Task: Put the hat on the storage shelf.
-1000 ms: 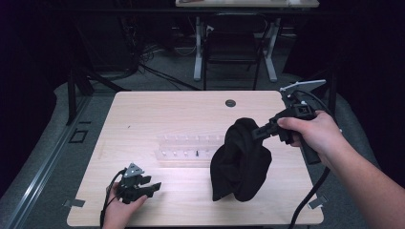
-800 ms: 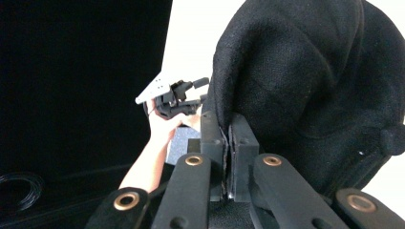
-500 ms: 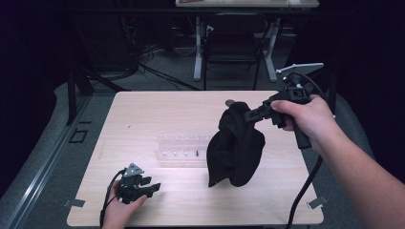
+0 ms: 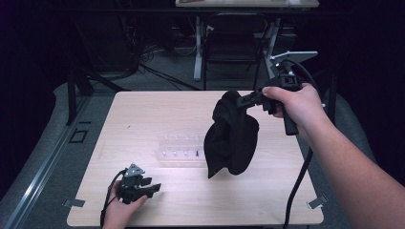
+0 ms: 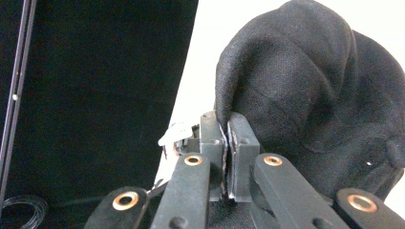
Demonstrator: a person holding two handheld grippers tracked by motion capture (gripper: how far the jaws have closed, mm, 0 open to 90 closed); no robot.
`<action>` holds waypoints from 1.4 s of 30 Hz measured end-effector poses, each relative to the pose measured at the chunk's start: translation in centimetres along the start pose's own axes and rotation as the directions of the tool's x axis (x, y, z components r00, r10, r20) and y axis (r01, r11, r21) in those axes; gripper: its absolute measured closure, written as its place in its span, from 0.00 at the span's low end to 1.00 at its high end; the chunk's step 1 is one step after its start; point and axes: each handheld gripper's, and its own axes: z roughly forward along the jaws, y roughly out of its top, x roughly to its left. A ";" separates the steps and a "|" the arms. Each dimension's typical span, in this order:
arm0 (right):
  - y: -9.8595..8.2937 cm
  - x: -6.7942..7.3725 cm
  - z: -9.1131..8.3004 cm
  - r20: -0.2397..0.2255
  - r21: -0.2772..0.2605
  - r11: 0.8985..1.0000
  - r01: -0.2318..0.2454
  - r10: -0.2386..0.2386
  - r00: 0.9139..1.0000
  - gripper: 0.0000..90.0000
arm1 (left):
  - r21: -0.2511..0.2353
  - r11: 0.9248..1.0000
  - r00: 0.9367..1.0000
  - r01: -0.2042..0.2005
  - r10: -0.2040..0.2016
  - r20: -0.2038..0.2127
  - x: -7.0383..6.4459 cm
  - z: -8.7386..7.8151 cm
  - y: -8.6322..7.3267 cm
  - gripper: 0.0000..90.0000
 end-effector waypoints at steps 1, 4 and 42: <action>0.2 0.0 0.0 0.000 0.000 1.000 -0.001 0.001 1.000 0.97 | -0.002 1.000 1.000 0.004 -0.004 0.001 0.0 0.0 0.0 0.57; 0.7 0.2 0.4 0.001 -0.013 1.000 -0.005 0.005 1.000 0.97 | -0.002 1.000 1.000 0.006 -0.006 0.001 0.0 0.0 0.0 0.57; 4.6 -1.4 5.9 0.005 -0.145 0.988 -0.053 0.054 0.999 0.97 | -0.076 0.989 0.990 -0.130 0.134 0.043 -3.3 -0.6 3.5 0.57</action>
